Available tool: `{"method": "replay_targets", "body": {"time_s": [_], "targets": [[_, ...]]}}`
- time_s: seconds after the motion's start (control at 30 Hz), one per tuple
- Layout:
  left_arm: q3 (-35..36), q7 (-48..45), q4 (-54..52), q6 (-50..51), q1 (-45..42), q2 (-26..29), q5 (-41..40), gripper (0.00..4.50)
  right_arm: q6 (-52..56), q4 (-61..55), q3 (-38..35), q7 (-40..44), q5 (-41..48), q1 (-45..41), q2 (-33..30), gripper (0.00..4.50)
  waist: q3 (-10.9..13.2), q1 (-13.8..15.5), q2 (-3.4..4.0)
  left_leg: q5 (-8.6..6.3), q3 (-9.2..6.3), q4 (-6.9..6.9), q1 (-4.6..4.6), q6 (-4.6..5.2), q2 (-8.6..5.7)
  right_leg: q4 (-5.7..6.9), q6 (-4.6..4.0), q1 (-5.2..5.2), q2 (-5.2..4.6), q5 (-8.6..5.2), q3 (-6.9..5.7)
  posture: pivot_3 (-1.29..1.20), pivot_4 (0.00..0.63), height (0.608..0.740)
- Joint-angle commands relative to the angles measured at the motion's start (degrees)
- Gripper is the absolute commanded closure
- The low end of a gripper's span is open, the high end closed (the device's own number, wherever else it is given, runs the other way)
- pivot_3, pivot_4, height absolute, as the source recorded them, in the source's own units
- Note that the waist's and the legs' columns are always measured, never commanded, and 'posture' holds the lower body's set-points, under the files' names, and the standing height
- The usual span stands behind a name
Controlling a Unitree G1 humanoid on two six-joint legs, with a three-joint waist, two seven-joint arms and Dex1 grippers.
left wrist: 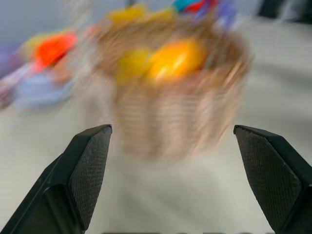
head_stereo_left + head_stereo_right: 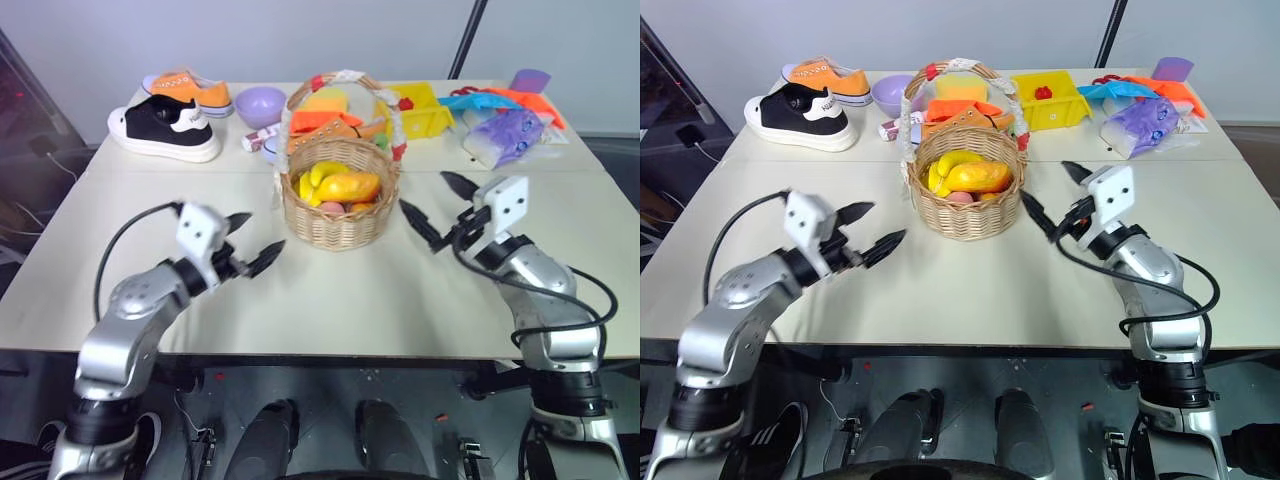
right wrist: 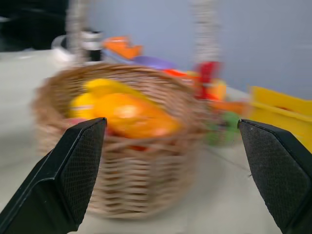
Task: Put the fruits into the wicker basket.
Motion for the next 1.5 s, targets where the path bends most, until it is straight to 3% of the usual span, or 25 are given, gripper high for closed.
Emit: {"method": "replay_targets", "body": {"time_s": [0.03,0.23,0.57,0.8,0.9,1.13,1.37,1.5], "targets": [[5.4,-1.9,-2.5,-5.3,2.5,-0.5,-3.8,0.21,-1.3,2.6,-0.4,0.5,-0.1,-3.6,-0.2,0.0,0.0,0.2,-0.01,0.0,-0.01,0.01,0.0,0.0,0.0,-0.04,-0.12,0.04,-0.01,-0.07,-0.01,0.0,0.15,0.74],[8.0,-2.0,-4.1,-9.2,7.6,-0.8,-4.4,0.21,-2.8,9.0,0.3,1.4,-0.6,-9.1,0.6,0.0,0.0,-0.1,-0.01,-0.01,-0.01,-0.02,-0.01,0.02,0.0,-0.04,-0.03,0.01,-0.02,-0.02,-0.03,0.0,0.15,0.74],[6.9,-0.7,-3.6,-8.8,5.7,-0.8,-5.8,0.21,-4.7,23.9,2.1,-2.6,-3.7,-21.2,6.2,0.0,0.0,-0.3,0.0,-0.01,0.0,-0.09,0.0,0.01,0.0,0.0,0.05,-0.04,0.01,0.03,-0.02,0.0,0.15,0.74],[6.4,-0.1,-3.2,-9.1,5.3,-1.0,-5.3,0.21,-4.8,28.7,2.6,-3.0,-4.9,-24.4,7.5,0.0,0.0,-0.3,0.01,-0.01,0.0,-0.08,-0.01,0.01,0.0,-0.01,0.05,-0.05,0.01,0.03,-0.02,0.0,0.15,0.74],[5.4,0.5,-3.4,-9.2,5.2,-1.6,-5.1,0.15,-4.5,28.4,2.0,-2.5,-4.0,-24.4,7.8,0.86,0.0,-0.3,0.01,-0.01,0.0,-0.08,-0.01,0.01,0.0,-0.01,0.05,-0.06,0.01,0.03,-0.02,0.0,0.15,0.74],[3.5,0.6,-2.1,-9.6,4.6,-1.6,-4.0,0.15,-4.0,26.7,1.7,-2.4,-3.5,-23.7,7.9,4.48,0.0,-0.3,0.02,-0.01,-0.01,-0.09,-0.01,0.01,0.0,0.0,0.05,-0.06,0.02,0.03,-0.02,0.0,0.15,0.74],[2.7,0.2,-0.8,-9.8,3.7,-2.0,-4.0,0.15,-4.5,22.6,-0.1,-1.5,-1.7,-21.4,6.4,4.48,0.0,-0.3,0.02,-0.01,-0.02,-0.09,-0.02,0.01,0.0,-0.01,0.05,-0.07,0.02,0.03,-0.02,0.0,0.15,0.74],[1.9,-0.9,1.1,-10.2,1.8,-1.9,-4.1,0.15,-3.3,16.0,-5.2,0.5,1.6,-17.0,1.6,4.48,0.0,0.1,0.03,-0.01,-0.03,-0.06,-0.09,0.01,-0.03,-0.03,0.05,-0.08,0.0,0.03,-0.03,0.0,0.15,0.74]]}}
